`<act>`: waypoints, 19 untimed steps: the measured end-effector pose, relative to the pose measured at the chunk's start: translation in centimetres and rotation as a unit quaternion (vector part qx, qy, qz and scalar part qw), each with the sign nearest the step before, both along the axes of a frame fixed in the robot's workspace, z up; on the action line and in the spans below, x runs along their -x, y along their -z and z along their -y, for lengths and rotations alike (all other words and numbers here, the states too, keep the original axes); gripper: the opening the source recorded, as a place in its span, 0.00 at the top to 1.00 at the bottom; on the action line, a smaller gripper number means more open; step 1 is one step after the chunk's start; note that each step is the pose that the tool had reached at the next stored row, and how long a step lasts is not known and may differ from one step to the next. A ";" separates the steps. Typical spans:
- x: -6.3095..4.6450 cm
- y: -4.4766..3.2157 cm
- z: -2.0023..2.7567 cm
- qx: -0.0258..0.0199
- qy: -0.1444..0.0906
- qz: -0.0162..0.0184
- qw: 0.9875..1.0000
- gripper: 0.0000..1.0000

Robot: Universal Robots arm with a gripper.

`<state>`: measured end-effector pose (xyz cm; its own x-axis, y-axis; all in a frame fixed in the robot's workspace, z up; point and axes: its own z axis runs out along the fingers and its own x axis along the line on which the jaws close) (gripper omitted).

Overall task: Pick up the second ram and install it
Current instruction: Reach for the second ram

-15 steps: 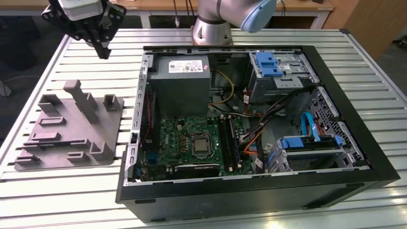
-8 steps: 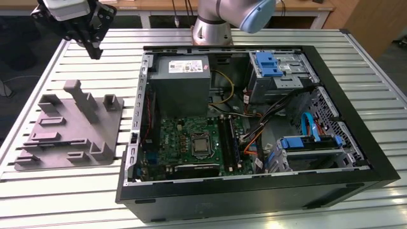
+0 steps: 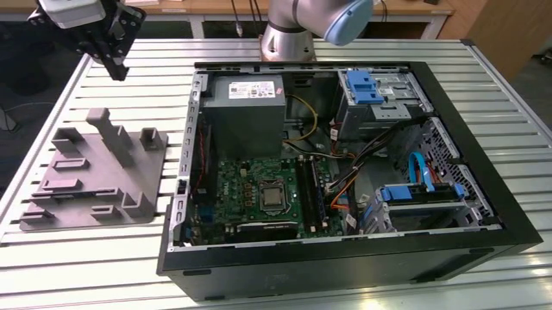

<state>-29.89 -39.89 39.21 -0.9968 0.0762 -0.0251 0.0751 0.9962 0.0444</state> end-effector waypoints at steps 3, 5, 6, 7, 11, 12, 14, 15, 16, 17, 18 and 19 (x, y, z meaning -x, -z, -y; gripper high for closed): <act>0.5 0.01 0.00 0.000 0.000 0.000 1.000 0.90; 0.8 0.01 0.00 0.000 0.000 0.000 1.000 0.90; 1.0 0.02 0.00 0.000 0.000 0.000 1.000 0.90; 1.1 0.02 0.00 0.000 0.000 0.000 1.000 0.90; 1.7 0.03 0.00 0.000 0.000 0.000 1.000 0.90; 1.9 0.03 0.00 0.000 0.000 0.000 1.000 0.90; 2.2 0.03 0.00 0.000 0.000 0.000 1.000 0.90; 2.3 0.04 0.00 0.000 0.000 0.000 1.000 0.90; 2.5 0.04 0.00 0.000 0.000 0.000 1.000 0.90; 2.7 0.04 0.00 0.000 0.000 0.000 1.000 0.90; 2.9 0.05 0.00 0.000 0.000 0.000 1.000 0.90; 3.1 0.06 0.00 0.000 0.000 0.000 1.000 0.90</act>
